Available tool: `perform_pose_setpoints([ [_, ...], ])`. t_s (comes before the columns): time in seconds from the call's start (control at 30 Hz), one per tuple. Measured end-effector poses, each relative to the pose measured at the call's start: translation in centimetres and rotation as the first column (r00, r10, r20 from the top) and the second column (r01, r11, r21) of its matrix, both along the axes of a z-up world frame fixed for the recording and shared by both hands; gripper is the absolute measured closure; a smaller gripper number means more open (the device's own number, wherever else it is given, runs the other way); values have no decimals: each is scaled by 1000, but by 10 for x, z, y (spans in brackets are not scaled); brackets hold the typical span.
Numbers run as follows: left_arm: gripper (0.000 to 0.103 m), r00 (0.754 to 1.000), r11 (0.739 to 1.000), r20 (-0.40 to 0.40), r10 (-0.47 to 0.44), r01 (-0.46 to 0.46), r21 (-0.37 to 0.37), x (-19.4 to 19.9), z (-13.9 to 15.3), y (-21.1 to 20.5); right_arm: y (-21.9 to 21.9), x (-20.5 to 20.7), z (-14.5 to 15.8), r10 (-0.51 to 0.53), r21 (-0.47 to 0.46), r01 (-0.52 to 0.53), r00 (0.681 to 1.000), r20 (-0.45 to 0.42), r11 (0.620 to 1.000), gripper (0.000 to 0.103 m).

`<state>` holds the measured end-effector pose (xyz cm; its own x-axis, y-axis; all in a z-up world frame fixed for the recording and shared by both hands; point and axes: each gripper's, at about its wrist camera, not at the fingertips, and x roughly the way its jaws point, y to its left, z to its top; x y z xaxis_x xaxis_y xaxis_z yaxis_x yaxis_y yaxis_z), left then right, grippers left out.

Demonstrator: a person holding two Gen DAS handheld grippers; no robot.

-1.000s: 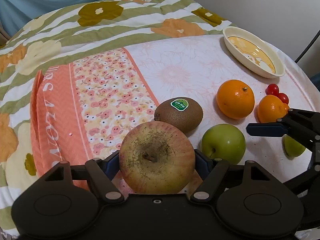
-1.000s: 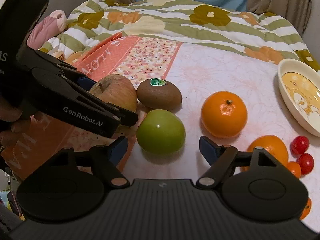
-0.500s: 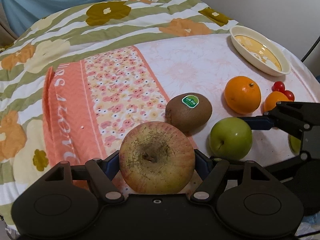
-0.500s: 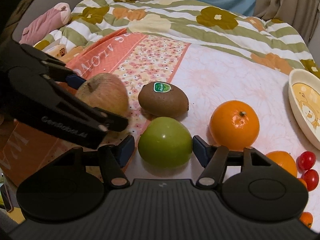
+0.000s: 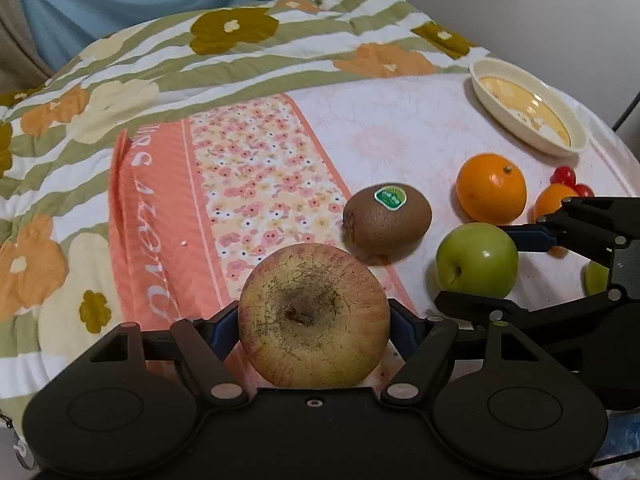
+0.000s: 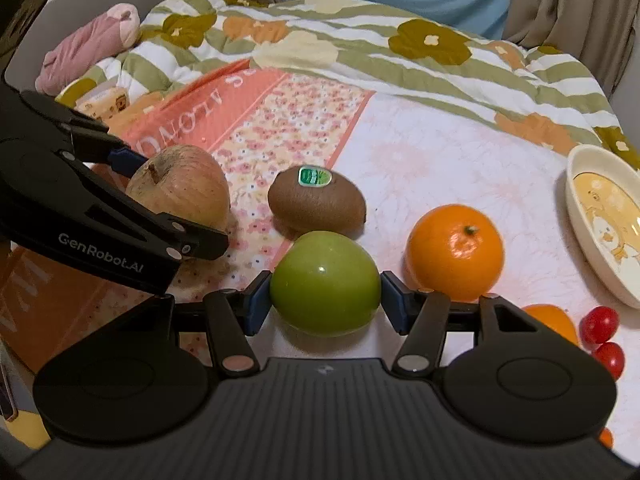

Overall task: Organize fruits
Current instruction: 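Close the left tool on the apple while the right tool grasps the green apple, then carry the apple with the left tool while the right tool carries the green apple into the duck bowl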

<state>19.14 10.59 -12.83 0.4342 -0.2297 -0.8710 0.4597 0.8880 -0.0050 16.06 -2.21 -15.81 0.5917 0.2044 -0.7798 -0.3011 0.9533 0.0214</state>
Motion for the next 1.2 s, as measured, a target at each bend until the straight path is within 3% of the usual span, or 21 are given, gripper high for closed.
perform_pose_setpoints([
  [0.47,25,989,995,112,101,-101,-1,-38,58,-39,-77,-28,72,-46,105,34,993,105,994,31],
  [0.67,25,972,984,154,177,-178,-12,-54,90,-86,-140,-39,105,-12,115,-6,988,155,993,31],
  [0.9,25,958,980,208,199,-194,-44,-58,115,-154,-222,-38,126,-13,118,-11,979,205,993,31],
  [1.2,25,962,983,215,171,-152,-102,-28,115,-233,-316,-8,136,-48,74,33,978,205,997,31],
])
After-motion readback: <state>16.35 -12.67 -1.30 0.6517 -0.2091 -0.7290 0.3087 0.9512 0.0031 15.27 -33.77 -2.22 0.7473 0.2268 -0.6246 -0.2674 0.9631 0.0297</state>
